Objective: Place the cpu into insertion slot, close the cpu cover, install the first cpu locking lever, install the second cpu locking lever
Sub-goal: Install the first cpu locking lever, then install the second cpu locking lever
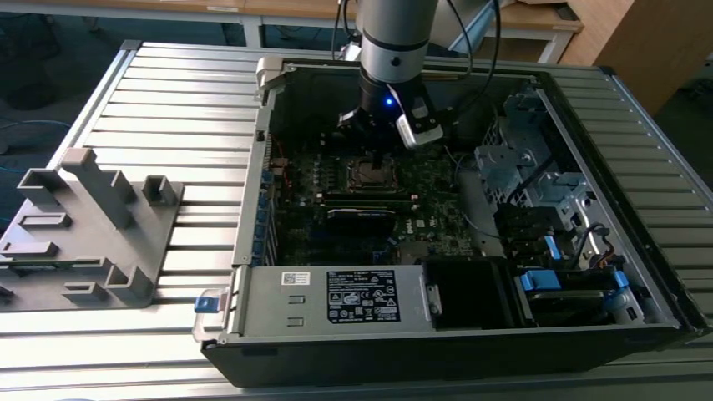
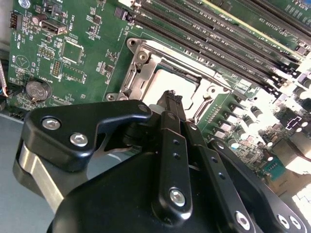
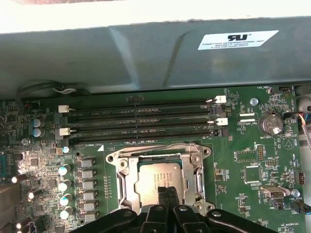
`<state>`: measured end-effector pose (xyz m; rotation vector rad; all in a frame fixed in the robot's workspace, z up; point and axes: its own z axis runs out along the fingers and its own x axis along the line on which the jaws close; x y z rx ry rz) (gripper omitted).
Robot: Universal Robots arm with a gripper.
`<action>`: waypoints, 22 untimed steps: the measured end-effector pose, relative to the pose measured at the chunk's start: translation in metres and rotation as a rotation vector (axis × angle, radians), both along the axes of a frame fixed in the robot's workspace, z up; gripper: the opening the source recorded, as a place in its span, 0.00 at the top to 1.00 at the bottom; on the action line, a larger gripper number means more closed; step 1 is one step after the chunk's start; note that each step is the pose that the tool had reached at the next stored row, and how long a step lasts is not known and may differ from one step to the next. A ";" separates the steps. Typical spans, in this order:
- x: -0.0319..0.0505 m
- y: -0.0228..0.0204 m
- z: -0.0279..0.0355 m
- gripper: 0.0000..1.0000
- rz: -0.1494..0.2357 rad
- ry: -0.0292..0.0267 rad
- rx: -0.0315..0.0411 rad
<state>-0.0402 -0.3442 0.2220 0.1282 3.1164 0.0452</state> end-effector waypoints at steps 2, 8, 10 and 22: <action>0.0000 0.0000 0.0000 0.90 0.000 0.0000 0.0057; -0.0010 -0.0002 -0.0003 0.90 0.000 0.0000 0.0057; -0.0011 -0.0003 -0.0003 0.90 0.000 0.0000 0.0058; -0.0011 -0.0040 0.0000 0.90 0.000 0.0000 0.0057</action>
